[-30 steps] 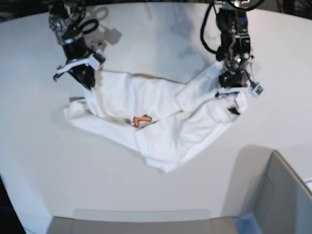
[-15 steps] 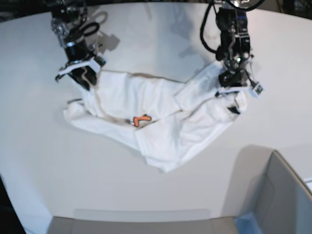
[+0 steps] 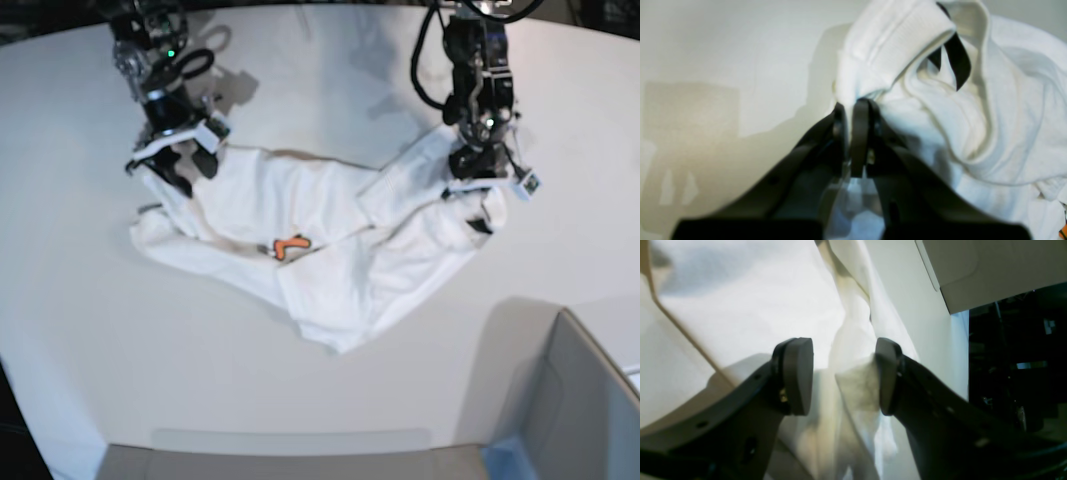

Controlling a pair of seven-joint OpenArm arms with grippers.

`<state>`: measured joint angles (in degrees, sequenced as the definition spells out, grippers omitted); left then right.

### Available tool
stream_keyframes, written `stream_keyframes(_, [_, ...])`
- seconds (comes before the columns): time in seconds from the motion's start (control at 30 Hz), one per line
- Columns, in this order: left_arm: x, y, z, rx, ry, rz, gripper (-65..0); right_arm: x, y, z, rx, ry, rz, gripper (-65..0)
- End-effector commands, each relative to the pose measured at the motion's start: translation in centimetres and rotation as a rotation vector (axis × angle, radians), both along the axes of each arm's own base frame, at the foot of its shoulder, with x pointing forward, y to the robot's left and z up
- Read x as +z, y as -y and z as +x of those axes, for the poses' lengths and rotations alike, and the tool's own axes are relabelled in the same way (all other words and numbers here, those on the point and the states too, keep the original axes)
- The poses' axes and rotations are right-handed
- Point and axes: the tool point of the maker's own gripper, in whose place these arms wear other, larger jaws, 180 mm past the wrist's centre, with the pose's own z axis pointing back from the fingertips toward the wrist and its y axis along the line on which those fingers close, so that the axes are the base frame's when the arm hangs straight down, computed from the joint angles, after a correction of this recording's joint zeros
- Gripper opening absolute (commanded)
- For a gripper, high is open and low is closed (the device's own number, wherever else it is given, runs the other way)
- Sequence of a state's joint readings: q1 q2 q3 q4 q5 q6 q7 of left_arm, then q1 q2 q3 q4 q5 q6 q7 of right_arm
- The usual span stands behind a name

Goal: Layout the t-shirt on the table in an organized manner, then fold the t-shirt properly
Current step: 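Lower the right gripper onto the shirt's opposite edge and grasp it, then pull the shirt edges apart with both grippers to spread it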

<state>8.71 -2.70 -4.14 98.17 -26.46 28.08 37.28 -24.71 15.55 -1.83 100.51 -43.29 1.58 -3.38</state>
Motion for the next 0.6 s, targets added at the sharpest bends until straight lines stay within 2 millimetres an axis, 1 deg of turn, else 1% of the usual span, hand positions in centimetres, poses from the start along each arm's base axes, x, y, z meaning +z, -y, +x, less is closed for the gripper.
stream_keyframes(0.0, [0.8,-0.2,0.5,0.002,0.027,0.012,-65.0,0.9,-0.3,0.5,0.009,0.039,0.016,-35.0])
stream_keyframes(0.1, [0.8,-0.2,0.5,0.002,0.027,0.012,-65.0,0.8,0.0,1.1,-0.017,0.039,0.042,-35.0])
stream_keyframes(0.23, [0.8,-0.4,0.5,0.003,0.027,0.015,-65.0,0.7,0.0,1.1,-0.035,0.036,0.060,-35.0])
stream_keyframes(0.33, [0.8,-0.4,0.5,0.003,0.027,0.015,-65.0,0.9,0.9,1.3,-0.075,0.043,0.066,-35.0])
stream_keyframes(0.43, [0.8,-0.4,0.5,0.003,0.027,0.015,-65.0,1.2,2.5,1.6,-0.137,0.056,0.073,-35.0])
stream_keyframes(0.5, [0.8,-0.4,0.5,0.003,0.027,0.015,-65.0,1.1,2.9,1.5,-0.161,0.051,0.104,-35.0])
stream_keyframes(0.57, [0.8,-0.4,0.5,0.003,0.027,0.015,-65.0,0.7,3.0,1.0,-0.170,0.029,0.136,-35.1])
